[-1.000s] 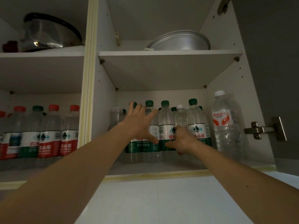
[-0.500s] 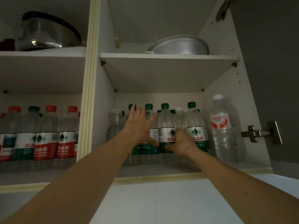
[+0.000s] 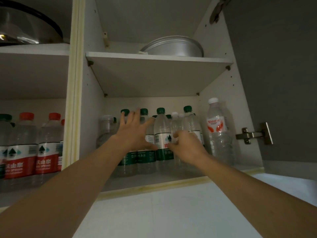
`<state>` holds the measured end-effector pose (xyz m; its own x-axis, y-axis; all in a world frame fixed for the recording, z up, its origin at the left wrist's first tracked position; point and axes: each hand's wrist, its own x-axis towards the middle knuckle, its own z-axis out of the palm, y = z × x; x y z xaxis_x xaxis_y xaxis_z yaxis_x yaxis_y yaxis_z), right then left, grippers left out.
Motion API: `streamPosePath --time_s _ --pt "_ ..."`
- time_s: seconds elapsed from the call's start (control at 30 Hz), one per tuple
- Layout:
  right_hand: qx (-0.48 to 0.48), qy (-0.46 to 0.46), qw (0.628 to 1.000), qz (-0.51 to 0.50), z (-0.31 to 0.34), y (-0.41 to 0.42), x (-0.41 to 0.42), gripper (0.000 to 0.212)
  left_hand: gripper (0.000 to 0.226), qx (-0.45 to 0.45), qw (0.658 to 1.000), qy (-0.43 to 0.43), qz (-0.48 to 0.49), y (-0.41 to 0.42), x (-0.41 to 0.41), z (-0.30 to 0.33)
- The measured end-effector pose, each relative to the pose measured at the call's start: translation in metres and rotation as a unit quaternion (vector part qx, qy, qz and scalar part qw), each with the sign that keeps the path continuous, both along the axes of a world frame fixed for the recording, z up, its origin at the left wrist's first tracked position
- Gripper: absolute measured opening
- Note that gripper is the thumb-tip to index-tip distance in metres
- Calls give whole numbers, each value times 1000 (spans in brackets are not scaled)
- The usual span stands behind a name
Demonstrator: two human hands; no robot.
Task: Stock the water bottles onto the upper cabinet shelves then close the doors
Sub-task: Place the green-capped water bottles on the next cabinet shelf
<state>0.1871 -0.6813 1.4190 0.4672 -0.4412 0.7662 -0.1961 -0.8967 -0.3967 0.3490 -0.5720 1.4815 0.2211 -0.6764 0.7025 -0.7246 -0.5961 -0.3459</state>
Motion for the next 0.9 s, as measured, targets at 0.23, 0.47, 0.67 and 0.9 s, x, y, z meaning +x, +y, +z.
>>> streamPosePath --time_s 0.23,0.47,0.67,0.9 --pt "-192 -142 960 -149 28 -12 -76 26 93 -95 983 8 -155 -4 -24 19" --pt "-48 -20 977 -206 -3 -43 -104 87 104 -14 970 -48 -237 -64 -68 9" --pt "-64 43 971 -225 -20 -55 -92 110 149 76 982 -155 -78 -106 -64 -6" --pt "-57 41 972 -224 -19 -76 -72 105 145 68 978 -166 -101 -119 -54 -14"
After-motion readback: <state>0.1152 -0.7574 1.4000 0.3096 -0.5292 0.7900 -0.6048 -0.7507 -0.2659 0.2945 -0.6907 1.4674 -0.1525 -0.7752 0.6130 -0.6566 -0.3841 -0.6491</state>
